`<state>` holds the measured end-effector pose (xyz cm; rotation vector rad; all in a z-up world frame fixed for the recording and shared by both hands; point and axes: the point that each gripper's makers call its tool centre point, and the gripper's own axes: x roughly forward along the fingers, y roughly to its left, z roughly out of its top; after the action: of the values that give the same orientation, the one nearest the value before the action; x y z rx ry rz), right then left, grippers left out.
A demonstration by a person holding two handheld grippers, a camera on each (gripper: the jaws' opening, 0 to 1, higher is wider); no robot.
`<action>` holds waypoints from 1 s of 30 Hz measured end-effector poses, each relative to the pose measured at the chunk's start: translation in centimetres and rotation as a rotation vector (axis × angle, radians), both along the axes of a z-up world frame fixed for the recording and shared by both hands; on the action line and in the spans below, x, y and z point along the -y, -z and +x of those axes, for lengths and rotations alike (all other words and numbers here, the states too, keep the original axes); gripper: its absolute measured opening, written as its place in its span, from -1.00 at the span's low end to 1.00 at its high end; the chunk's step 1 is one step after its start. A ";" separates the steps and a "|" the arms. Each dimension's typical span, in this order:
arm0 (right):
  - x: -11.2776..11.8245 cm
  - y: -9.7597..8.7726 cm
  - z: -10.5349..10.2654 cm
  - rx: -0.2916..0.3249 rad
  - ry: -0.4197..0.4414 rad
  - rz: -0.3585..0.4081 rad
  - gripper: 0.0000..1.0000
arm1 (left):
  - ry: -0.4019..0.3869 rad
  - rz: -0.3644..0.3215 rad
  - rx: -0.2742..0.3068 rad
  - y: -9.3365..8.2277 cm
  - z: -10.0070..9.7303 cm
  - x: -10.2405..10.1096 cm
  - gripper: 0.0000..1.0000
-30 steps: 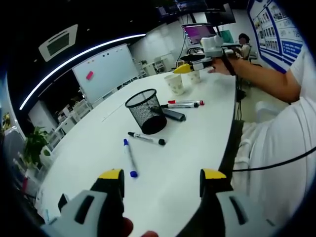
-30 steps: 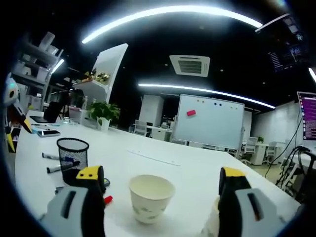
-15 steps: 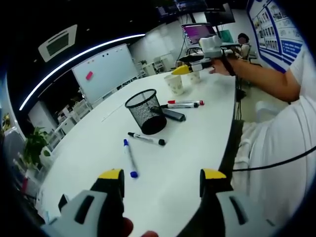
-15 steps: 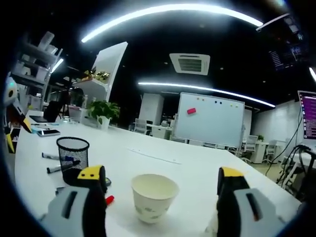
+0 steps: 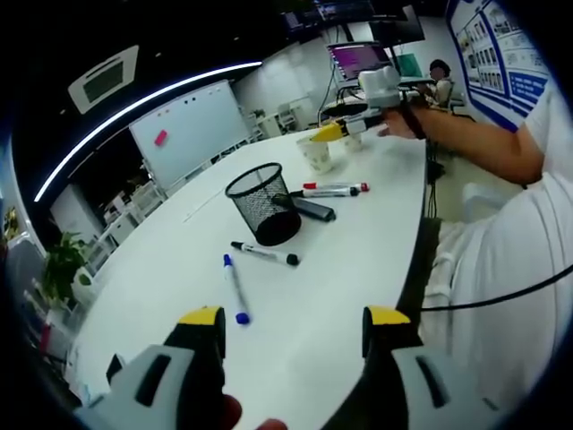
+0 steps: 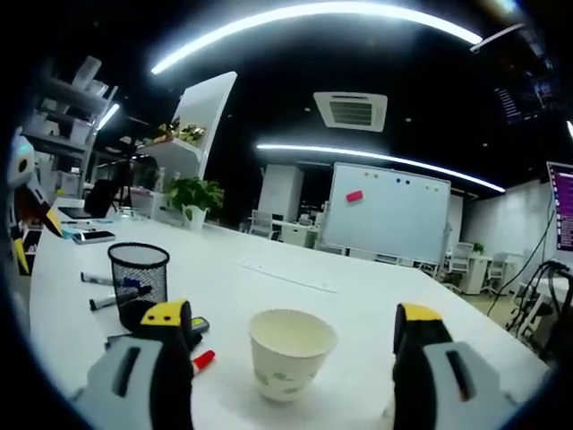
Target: Place the scattered laser pointers and whiteboard markers into the pen holder and stack the scattered paper cups together
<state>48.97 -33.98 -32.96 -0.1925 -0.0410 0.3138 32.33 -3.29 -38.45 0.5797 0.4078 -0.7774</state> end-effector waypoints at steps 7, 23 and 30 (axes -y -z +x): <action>-0.4 0.4 -0.1 -0.015 -0.005 -0.009 0.86 | 0.000 -0.001 -0.003 0.1 -0.1 0.0 0.25; -1.6 1.4 0.2 -0.038 -0.019 -0.024 0.85 | -0.005 -0.004 -0.006 0.4 -0.1 -0.4 0.25; -1.8 1.9 0.1 -0.057 -0.025 -0.038 0.84 | -0.004 0.000 -0.009 0.5 0.0 -0.5 0.24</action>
<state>49.10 -32.15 -34.89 -0.2208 0.0188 0.3448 32.30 -2.83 -38.97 0.5749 0.4172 -0.7770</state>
